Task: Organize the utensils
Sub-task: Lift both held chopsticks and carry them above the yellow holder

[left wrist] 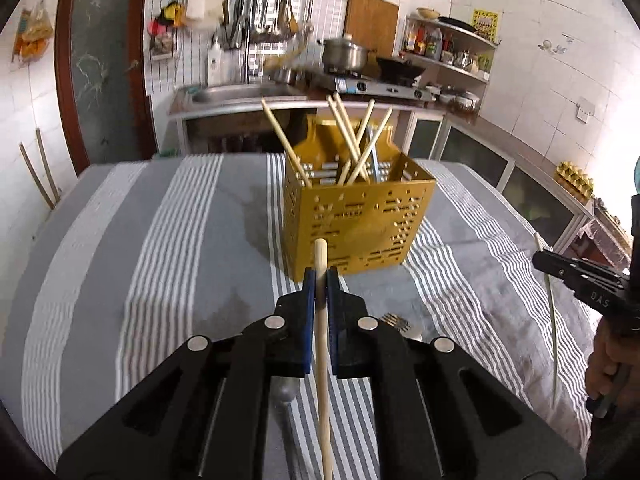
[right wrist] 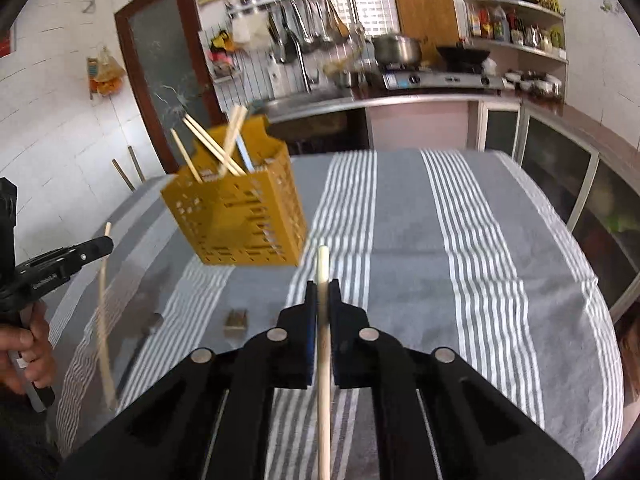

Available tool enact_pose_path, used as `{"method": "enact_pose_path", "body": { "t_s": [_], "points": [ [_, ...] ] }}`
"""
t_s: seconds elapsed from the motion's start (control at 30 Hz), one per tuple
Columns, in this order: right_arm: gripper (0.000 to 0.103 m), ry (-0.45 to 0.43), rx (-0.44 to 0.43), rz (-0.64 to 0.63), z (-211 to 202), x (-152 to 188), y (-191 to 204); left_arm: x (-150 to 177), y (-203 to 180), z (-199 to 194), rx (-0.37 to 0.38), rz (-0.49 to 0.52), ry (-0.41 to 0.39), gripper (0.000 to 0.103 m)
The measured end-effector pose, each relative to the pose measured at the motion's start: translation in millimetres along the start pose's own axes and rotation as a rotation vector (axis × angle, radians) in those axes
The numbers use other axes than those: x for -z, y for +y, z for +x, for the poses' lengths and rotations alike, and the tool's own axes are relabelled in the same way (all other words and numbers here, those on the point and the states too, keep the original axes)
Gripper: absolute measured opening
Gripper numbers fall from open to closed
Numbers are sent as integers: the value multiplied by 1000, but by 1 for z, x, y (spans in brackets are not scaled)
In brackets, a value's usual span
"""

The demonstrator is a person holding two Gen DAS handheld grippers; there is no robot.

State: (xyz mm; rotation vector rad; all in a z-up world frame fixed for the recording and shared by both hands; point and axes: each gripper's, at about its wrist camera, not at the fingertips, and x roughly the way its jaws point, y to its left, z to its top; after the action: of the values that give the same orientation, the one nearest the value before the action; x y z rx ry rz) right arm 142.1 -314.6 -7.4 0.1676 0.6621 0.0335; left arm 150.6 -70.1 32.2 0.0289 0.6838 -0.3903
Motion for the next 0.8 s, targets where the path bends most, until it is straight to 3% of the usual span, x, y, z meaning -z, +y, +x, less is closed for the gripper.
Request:
{"method": "enact_pose_path", "body": {
  "t_s": [0.5, 0.8],
  "points": [
    [6, -147, -8, -42, -40, -15, 15, -8, -11, -39, 20, 29, -80, 5],
    [6, -239, -5, -92, -60, -51, 35, -37, -17, -58, 16, 50, -154, 5]
  ]
}}
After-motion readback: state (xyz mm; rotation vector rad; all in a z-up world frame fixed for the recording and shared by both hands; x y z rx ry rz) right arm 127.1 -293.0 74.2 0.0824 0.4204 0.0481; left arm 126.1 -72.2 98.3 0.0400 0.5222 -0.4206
